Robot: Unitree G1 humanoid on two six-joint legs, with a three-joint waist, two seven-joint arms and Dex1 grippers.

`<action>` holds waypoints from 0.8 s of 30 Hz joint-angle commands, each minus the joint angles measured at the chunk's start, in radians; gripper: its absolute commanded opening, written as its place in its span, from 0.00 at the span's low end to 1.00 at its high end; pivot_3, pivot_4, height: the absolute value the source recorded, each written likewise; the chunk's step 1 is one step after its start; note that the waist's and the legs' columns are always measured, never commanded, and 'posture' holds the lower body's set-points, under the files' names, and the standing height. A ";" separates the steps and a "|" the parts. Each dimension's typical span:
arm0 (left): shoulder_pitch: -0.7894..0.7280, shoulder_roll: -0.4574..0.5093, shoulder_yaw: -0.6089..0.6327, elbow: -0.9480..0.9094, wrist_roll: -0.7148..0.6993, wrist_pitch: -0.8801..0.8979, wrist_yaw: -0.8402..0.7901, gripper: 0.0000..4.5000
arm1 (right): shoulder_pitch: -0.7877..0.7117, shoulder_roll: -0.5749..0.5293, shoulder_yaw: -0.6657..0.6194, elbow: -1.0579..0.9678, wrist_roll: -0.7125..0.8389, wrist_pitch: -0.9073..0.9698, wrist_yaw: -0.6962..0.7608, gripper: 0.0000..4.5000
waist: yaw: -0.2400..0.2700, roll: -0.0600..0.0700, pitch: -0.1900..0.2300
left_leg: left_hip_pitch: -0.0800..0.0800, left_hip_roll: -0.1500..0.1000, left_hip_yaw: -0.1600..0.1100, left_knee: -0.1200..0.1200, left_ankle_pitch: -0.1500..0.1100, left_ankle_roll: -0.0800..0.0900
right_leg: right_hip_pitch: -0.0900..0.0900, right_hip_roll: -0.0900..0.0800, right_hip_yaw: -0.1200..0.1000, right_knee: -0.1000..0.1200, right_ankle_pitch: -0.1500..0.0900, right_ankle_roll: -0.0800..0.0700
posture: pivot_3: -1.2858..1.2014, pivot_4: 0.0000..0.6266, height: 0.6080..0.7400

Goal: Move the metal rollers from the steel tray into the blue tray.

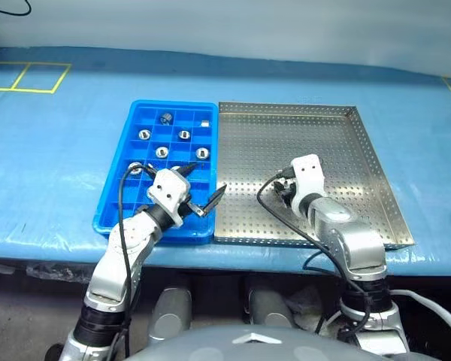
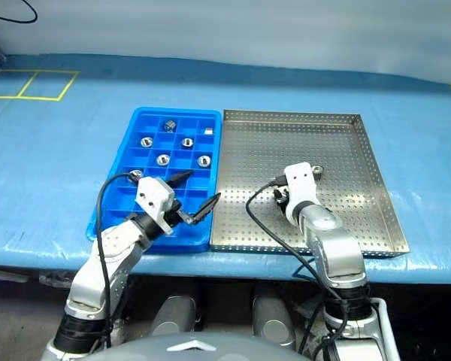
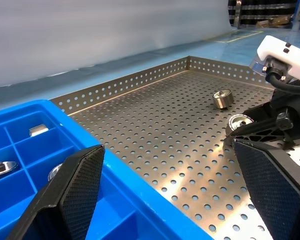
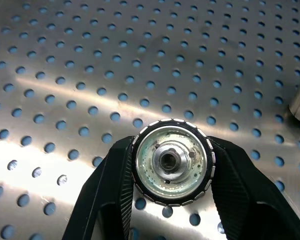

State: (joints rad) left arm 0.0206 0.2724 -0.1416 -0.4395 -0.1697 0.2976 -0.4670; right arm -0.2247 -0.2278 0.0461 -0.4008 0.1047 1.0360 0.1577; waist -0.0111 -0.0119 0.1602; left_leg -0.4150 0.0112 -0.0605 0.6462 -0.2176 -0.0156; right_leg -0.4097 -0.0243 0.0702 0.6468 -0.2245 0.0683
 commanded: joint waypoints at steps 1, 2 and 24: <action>0.009 0.002 0.073 -0.061 -0.017 -0.032 0.036 1.00 | -0.085 0.018 0.050 -0.076 0.019 -0.017 0.024 0.41 | 0.002 0.000 0.000 | 0.000 0.000 0.000 0.000 0.000 0.000 | 0.000 0.000 0.000 0.000 0.000 0.000 | 0.58 0.24 1.00; 0.017 0.005 0.092 -0.073 -0.020 -0.030 0.044 1.00 | -0.112 0.027 0.073 -0.078 0.021 -0.019 0.031 0.41 | 0.002 0.000 0.000 | 0.000 0.000 -0.001 0.000 0.000 0.000 | 0.000 0.000 -0.001 0.000 0.000 0.000 | 0.58 0.24 1.00; 0.198 0.040 0.199 -0.217 -0.019 0.009 0.119 1.00 | -0.193 0.085 0.354 0.002 0.045 -0.024 0.168 0.41 | 0.074 0.000 0.000 | 0.000 0.000 -0.002 -0.004 0.000 0.000 | -0.001 -0.001 -0.003 -0.002 -0.001 -0.003 | 0.63 0.24 1.00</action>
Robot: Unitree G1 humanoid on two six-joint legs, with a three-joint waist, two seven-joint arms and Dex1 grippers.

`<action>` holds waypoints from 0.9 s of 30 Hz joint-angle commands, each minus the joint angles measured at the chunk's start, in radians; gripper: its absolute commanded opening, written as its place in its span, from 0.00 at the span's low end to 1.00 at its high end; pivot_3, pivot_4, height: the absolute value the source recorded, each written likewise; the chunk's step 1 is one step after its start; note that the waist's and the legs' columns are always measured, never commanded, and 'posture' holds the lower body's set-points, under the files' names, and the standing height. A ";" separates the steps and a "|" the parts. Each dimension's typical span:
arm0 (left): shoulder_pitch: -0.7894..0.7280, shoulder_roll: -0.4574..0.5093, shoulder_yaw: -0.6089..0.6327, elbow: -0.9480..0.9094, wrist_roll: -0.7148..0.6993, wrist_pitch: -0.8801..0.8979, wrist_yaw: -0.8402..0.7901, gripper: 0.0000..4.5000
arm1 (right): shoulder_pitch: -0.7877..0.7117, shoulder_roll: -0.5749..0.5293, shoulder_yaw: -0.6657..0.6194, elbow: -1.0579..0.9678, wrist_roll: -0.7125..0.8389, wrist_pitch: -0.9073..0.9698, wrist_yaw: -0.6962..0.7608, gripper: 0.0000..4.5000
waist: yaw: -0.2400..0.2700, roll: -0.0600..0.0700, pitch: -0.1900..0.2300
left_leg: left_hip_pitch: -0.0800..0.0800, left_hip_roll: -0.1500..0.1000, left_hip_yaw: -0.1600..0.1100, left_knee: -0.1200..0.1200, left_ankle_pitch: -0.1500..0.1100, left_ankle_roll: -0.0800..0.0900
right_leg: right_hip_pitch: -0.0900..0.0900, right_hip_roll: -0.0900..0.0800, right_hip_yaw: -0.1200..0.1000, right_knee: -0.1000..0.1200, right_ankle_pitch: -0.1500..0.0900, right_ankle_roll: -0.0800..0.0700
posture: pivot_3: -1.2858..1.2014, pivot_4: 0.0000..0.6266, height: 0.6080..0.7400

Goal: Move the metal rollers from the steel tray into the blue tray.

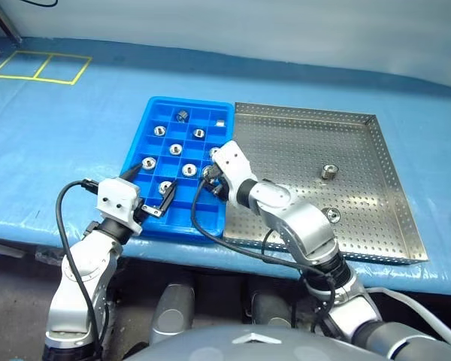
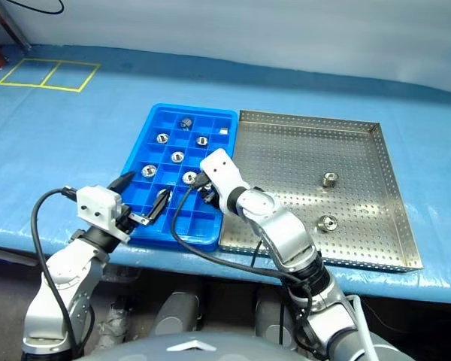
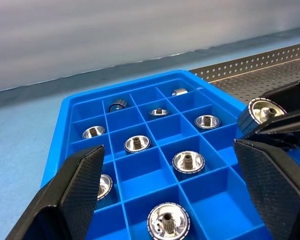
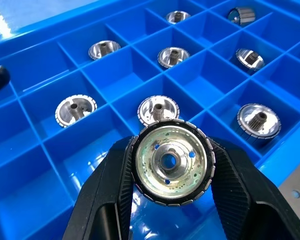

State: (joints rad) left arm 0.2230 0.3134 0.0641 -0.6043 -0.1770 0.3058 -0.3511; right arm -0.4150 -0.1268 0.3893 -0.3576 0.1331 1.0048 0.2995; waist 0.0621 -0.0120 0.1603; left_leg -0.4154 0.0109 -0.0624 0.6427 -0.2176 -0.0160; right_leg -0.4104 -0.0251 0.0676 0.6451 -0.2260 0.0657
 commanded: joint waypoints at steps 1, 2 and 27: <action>-0.007 -0.002 -0.010 -0.050 -0.012 0.002 0.003 1.00 | -0.001 -0.035 0.026 -0.050 0.017 0.017 0.040 0.41 | 0.002 0.000 0.000 | 0.000 0.000 0.000 0.000 0.000 0.000 | 0.000 0.000 0.000 0.000 0.000 0.000 | 0.63 0.24 1.00; -0.012 -0.002 -0.013 -0.046 -0.012 0.002 0.002 1.00 | 0.000 -0.052 0.042 -0.055 0.016 0.030 0.050 0.41 | 0.003 0.000 0.000 | 0.000 0.000 0.000 0.000 0.000 0.000 | 0.000 0.000 0.000 0.000 0.000 0.000 | 0.63 0.24 1.00; -0.214 0.040 -0.060 0.073 -0.075 0.039 -0.115 1.00 | 0.186 -0.093 -0.102 -0.235 -0.020 -0.070 -0.025 0.96 | -0.011 -0.001 -0.001 | 0.000 -0.001 0.000 0.003 0.000 0.000 | 0.000 -0.001 -0.001 -0.002 0.000 0.000 | 0.55 0.24 1.00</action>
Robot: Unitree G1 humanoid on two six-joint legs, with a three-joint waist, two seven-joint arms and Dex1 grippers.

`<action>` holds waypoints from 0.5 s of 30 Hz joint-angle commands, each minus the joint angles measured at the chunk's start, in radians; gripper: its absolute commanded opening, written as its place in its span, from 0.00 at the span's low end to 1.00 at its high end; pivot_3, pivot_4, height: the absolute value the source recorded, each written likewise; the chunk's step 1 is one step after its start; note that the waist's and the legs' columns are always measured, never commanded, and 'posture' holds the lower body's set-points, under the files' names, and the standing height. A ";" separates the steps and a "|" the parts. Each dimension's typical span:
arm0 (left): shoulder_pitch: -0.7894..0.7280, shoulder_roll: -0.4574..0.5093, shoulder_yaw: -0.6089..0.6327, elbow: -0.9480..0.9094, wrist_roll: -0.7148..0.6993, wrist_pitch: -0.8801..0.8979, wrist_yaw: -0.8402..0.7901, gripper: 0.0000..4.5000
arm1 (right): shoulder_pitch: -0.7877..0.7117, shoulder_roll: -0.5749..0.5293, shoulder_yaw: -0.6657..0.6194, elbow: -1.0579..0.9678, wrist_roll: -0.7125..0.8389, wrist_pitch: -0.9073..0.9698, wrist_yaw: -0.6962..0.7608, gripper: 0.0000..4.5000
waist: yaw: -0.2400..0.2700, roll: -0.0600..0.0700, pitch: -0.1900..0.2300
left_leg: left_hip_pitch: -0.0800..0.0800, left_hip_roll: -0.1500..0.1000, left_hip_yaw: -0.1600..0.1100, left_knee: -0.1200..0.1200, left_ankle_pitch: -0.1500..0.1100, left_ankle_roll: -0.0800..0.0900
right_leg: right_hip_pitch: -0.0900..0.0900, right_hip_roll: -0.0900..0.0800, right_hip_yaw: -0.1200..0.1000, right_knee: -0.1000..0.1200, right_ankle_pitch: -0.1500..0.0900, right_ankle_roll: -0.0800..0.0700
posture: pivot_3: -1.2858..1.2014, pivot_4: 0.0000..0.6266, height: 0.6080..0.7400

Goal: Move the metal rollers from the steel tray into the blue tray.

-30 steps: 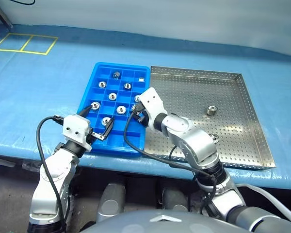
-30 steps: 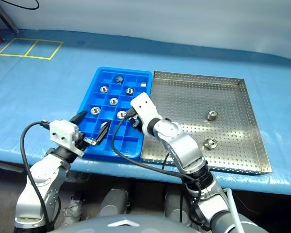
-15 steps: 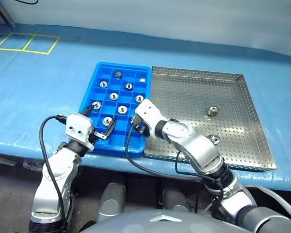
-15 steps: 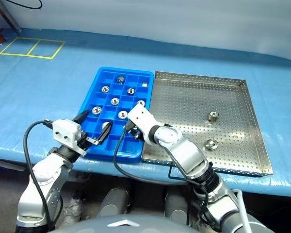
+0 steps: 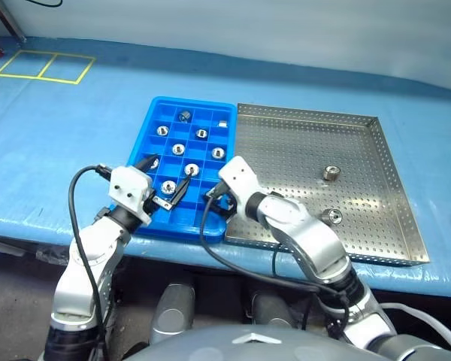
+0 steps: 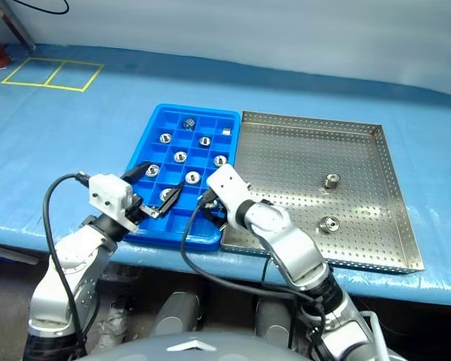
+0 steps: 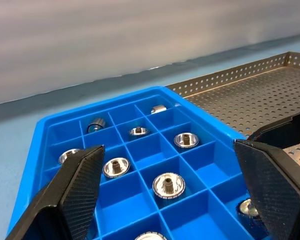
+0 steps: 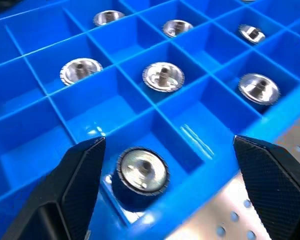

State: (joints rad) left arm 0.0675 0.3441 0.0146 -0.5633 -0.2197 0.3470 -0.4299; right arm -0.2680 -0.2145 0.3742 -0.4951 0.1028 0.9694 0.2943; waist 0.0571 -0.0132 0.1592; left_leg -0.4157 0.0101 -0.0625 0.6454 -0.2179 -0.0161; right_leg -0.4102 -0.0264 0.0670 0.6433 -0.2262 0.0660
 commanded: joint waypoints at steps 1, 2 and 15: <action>-0.089 0.011 -0.016 0.058 -0.036 -0.004 -0.051 1.00 | 0.062 -0.012 -0.114 -0.126 0.012 -0.040 -0.024 0.96 | -0.012 0.000 0.000 | -0.001 0.000 0.000 0.000 0.000 0.000 | 0.000 0.000 0.000 0.001 0.000 0.000 | 0.54 0.24 1.00; -0.119 0.016 -0.025 0.084 -0.039 -0.006 -0.067 1.00 | 0.085 -0.015 -0.140 -0.152 0.014 -0.041 -0.029 0.96 | -0.020 0.000 0.000 | -0.002 0.000 0.000 -0.001 0.000 0.000 | -0.001 0.000 0.000 0.001 0.000 0.000 | 0.53 0.24 1.00; -0.627 -0.029 -0.253 0.527 -0.032 0.010 -0.362 1.00 | 0.377 -0.059 -0.362 -0.443 0.048 -0.023 -0.053 0.96 | -0.111 0.001 0.001 | -0.001 0.000 0.002 0.000 0.000 0.000 | 0.000 0.002 0.002 0.001 0.002 0.003 | 0.46 0.24 1.00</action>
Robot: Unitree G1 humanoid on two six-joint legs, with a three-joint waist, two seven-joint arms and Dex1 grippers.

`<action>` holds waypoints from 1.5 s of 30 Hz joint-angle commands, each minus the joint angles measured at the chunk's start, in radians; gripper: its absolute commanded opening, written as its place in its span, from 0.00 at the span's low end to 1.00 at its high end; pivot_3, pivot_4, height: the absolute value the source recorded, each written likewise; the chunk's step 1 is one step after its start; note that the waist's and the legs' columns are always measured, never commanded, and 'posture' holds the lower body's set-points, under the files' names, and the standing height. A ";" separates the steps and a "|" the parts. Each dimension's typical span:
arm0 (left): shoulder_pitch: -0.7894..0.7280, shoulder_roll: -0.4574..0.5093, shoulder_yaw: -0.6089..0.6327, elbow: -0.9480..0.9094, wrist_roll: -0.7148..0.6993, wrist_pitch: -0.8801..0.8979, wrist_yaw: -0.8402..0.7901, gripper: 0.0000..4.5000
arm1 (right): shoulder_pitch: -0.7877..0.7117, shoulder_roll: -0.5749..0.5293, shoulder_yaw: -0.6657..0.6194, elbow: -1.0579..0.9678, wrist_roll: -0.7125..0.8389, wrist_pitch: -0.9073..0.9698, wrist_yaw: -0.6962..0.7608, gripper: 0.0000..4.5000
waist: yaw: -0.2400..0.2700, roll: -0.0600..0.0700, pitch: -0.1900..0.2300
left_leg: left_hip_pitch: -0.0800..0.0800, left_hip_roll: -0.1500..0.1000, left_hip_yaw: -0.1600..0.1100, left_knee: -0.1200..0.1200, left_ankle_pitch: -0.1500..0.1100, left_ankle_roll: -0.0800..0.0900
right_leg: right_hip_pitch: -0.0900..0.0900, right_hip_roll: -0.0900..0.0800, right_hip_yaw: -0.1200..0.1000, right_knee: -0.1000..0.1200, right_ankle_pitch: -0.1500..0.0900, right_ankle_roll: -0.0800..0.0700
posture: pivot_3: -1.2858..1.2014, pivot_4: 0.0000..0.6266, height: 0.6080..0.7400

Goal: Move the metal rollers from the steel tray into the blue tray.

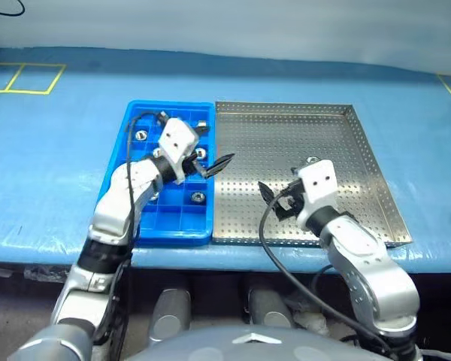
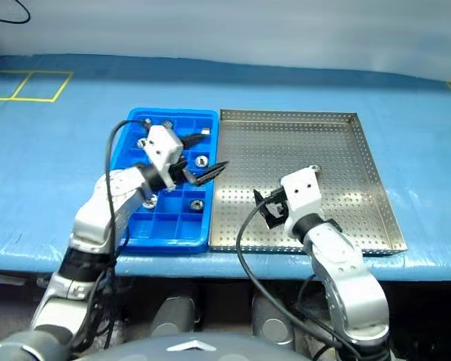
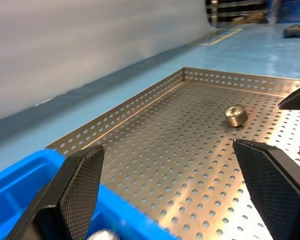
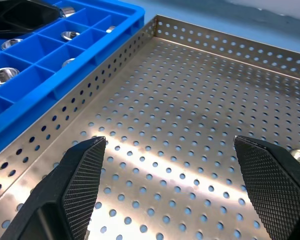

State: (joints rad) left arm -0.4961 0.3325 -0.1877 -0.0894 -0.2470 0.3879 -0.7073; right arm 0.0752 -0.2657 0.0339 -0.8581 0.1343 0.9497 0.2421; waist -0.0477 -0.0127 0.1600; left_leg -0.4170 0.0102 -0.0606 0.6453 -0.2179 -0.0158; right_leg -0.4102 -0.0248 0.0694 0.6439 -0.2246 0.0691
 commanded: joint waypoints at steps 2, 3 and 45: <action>-0.112 -0.040 -0.093 0.123 -0.002 -0.040 -0.148 1.00 | 0.076 -0.014 -0.029 -0.109 0.016 0.003 -0.007 0.96 | -0.022 0.000 0.000 | 0.000 0.000 0.000 0.000 0.000 0.000 | 0.000 0.000 0.000 0.000 0.000 0.000 | 0.46 0.24 1.00; -0.130 -0.049 -0.114 0.156 0.009 -0.051 -0.172 1.00 | 0.094 -0.014 -0.033 -0.123 0.019 0.006 -0.010 0.96 | -0.027 0.000 0.000 | 0.000 0.000 0.000 0.000 0.000 0.000 | 0.000 0.000 0.000 0.000 0.000 0.000 | 0.46 0.24 1.00; -0.527 -0.475 -0.258 1.187 0.444 -0.574 -0.123 1.00 | 0.465 0.091 -0.084 -0.104 0.006 -0.221 -0.125 0.96 | -0.256 0.000 0.000 | 0.000 -0.001 0.001 0.000 -0.002 0.002 | 0.000 0.000 0.006 0.000 -0.002 0.005 | 0.38 0.24 1.00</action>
State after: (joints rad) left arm -0.9888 -0.1209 -0.4628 1.0981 0.1918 -0.1948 -0.8335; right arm 0.5489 -0.1746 -0.0468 -0.9484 0.1410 0.7494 0.1235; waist -0.3038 -0.0128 0.1602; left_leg -0.4174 0.0090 -0.0594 0.6450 -0.2194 -0.0133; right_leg -0.4105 -0.0245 0.0753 0.6438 -0.2263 0.0737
